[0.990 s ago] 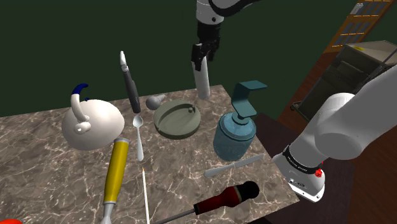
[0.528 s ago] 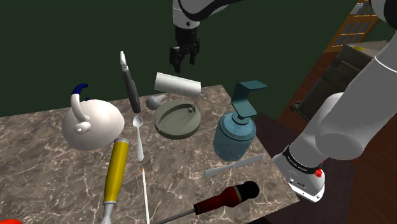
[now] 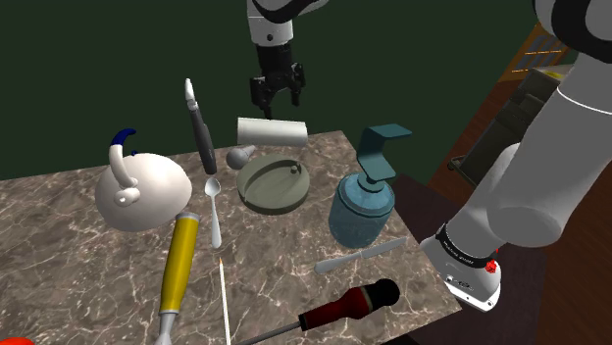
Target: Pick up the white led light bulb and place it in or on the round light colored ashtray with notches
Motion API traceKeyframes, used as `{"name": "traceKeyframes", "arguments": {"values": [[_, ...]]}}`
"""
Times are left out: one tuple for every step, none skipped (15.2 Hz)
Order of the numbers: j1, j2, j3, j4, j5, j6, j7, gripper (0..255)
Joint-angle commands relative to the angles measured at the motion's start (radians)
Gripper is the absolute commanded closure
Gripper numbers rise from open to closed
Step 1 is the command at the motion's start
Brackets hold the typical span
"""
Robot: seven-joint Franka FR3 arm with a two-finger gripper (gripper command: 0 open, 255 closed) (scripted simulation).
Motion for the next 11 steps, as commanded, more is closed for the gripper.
{"name": "traceKeyframes", "arguments": {"values": [[0.018,0.069,0.009,0.055,0.003,-0.006,0.093,0],[0.028,0.104,0.013,0.084,0.005,-0.01,0.139,0],[0.039,0.14,0.016,0.116,0.007,-0.014,0.184,0],[0.048,0.177,0.019,0.15,0.009,-0.02,0.228,0],[0.057,0.216,0.023,0.186,0.011,-0.026,0.271,0],[0.066,0.256,0.026,0.224,0.013,-0.033,0.314,0],[0.073,0.297,0.029,0.265,0.015,-0.041,0.356,0],[0.079,0.34,0.035,0.309,0.016,-0.05,0.398,0],[0.084,0.384,0.04,0.356,0.016,-0.06,0.44,0],[0.088,0.43,0.047,0.406,0.016,-0.072,0.481,0],[0.091,0.478,0.057,0.46,0.013,-0.086,0.523,0]]}}
